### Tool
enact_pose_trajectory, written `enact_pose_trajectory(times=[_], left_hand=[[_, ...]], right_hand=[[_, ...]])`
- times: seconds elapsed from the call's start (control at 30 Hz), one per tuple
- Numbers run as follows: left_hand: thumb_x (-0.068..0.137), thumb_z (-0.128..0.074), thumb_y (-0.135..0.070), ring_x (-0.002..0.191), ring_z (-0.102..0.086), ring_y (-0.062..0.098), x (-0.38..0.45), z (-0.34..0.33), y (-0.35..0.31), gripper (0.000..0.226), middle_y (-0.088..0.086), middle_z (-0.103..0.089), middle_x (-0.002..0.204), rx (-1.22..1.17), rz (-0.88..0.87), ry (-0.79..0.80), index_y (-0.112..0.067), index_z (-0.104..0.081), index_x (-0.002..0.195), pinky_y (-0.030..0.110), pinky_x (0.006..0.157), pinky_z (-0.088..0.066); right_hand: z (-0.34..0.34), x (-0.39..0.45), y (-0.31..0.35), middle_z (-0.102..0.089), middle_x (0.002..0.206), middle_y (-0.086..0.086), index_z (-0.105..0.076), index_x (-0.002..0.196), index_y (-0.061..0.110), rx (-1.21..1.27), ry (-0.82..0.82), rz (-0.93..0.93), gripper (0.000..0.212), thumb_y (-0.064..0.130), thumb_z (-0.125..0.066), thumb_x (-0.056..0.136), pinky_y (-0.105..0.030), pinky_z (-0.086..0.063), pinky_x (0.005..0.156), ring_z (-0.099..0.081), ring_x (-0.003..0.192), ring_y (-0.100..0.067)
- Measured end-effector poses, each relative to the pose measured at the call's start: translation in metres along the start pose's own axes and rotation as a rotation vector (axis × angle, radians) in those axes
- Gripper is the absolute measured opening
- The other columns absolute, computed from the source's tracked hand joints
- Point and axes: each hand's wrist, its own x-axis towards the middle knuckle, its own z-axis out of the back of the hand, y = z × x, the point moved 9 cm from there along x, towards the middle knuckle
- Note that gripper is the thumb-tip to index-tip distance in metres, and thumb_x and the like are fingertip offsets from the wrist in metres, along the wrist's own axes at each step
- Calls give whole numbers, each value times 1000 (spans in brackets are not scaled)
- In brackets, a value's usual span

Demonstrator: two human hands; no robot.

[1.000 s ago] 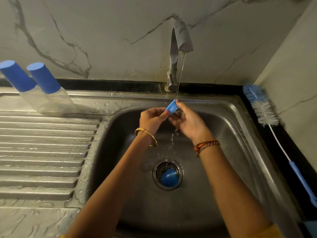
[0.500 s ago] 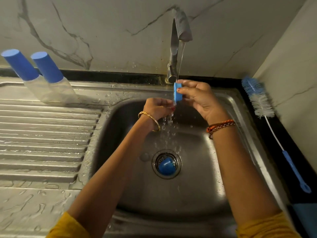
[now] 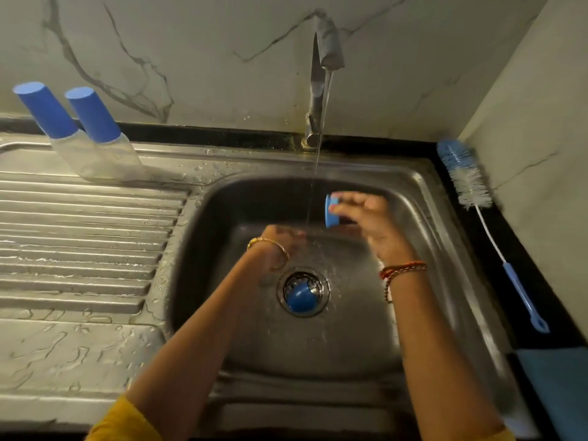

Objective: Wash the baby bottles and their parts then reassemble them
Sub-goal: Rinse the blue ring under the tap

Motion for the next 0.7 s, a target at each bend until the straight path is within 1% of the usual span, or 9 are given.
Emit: enact_pose_trajectory(times=[0.07, 0.17, 0.23, 0.3, 0.33, 0.4, 0.47, 0.6, 0.7], left_hand=[[90, -54, -3, 84, -63, 21, -17, 3, -22, 22, 6, -65, 95, -456, 5, 23, -3, -61, 111, 17, 58, -51], [91, -55, -16, 69, -61, 11, -27, 10, -24, 12, -2, -66, 81, -709, 31, -13, -13, -65, 97, 18, 57, -51], [90, -57, -15, 64, -57, 11, -26, 16, -5, 18, 0, -63, 77, -396, 52, -127, -6, -65, 103, 17, 52, -48], [87, -62, -16, 79, -60, 14, -30, 12, 17, 22, 1, -63, 87, 191, 90, -118, -6, -67, 105, 21, 69, -49], [85, -64, -13, 90, -61, 17, -30, 9, 25, 21, 3, -65, 95, 307, 83, -96, -7, -68, 105, 26, 81, -49], [83, -64, -3, 100, -61, 22, -33, 6, 28, 25, 10, -66, 106, 199, 28, -67, -5, -66, 107, 34, 92, -49], [83, -62, 2, 88, -62, 18, -44, 13, 17, 27, 13, -67, 105, 72, -55, -108, -4, -64, 110, 31, 83, -52], [85, -62, -2, 72, -60, 8, -72, 26, -4, 22, 0, -65, 82, -71, -199, -142, -8, -66, 105, 21, 72, -52], [84, -62, 0, 74, -62, 10, -92, 49, -6, 18, 0, -65, 79, -232, -240, -210, -5, -67, 101, 25, 77, -54]], right_hand=[[4, -7, 28, -64, 94, -1, -65, 92, 18, 272, 70, 84, 19, 2, -58, 84, -21, -55, 64, -62, 87, -14], [7, -9, 14, -66, 87, 0, -63, 84, 19, 509, 30, 4, 17, 4, -56, 85, -23, -56, 63, -65, 81, -13], [8, -10, -24, -61, 72, -1, -62, 73, 15, -28, -93, -75, 12, 4, -66, 78, -24, -52, 53, -61, 74, -16], [1, -14, -55, -55, 64, -7, -61, 65, 8, -558, -92, -92, 14, 3, -74, 65, -24, -41, 54, -52, 69, -17], [-3, -19, -59, -57, 68, -10, -64, 71, 4, -658, -111, -59, 13, 3, -75, 63, -28, -43, 57, -52, 71, -15], [-10, -29, -62, -61, 82, -4, -67, 90, 4, -428, -124, -76, 25, 2, -77, 67, -27, -52, 65, -56, 78, -13], [-19, -36, -58, -61, 85, 0, -65, 98, 6, -146, -110, -127, 29, 3, -75, 71, -24, -55, 63, -59, 79, -12], [-42, -39, -48, -63, 95, -3, -65, 95, 14, 20, -33, -158, 25, 9, -75, 73, -19, -54, 58, -62, 85, -15], [-65, -47, -39, -65, 105, -8, -66, 98, 15, 35, -13, -137, 27, 15, -76, 72, -26, -56, 71, -64, 96, -20]])
